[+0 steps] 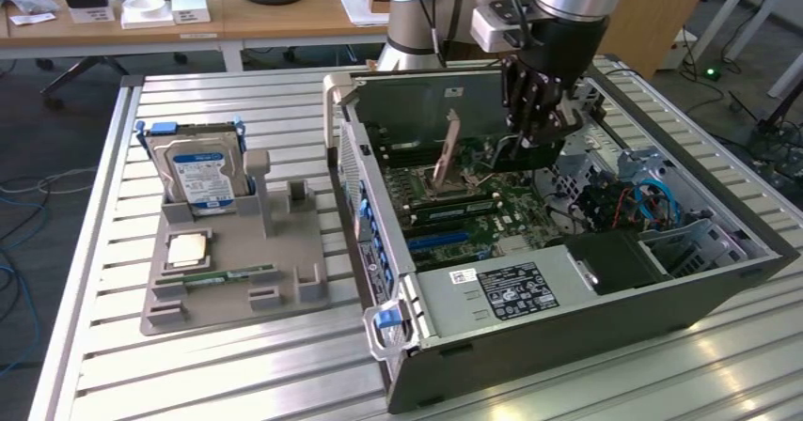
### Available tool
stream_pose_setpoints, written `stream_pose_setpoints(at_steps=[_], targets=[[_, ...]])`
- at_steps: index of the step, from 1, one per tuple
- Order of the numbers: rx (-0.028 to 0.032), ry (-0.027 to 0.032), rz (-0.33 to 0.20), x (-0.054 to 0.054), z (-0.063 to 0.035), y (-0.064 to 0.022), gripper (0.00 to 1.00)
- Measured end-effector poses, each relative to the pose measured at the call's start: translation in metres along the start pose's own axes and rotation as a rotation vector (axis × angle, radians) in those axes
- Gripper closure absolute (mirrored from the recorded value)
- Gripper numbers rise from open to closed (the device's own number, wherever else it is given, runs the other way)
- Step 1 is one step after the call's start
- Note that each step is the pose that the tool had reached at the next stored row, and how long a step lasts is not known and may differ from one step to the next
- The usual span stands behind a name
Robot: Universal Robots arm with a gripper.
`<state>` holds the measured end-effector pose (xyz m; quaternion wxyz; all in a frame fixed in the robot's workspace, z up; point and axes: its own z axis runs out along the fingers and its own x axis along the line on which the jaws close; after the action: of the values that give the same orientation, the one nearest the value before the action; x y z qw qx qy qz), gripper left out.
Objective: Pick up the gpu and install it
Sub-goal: 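Insert the gpu into the slot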
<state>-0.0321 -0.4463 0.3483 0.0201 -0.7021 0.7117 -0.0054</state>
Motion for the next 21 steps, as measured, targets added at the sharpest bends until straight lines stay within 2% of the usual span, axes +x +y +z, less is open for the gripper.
stream_pose_setpoints(at_steps=[7,12,21], targets=[[0.0001,-0.0001,-0.002,0.0,0.0025,0.0014,0.74],[0.0034,-0.0005,-0.006,0.0,0.0066,0.0034,0.74],[0.0041,-0.0006,-0.012,0.001,0.0141,0.0072,0.74]])
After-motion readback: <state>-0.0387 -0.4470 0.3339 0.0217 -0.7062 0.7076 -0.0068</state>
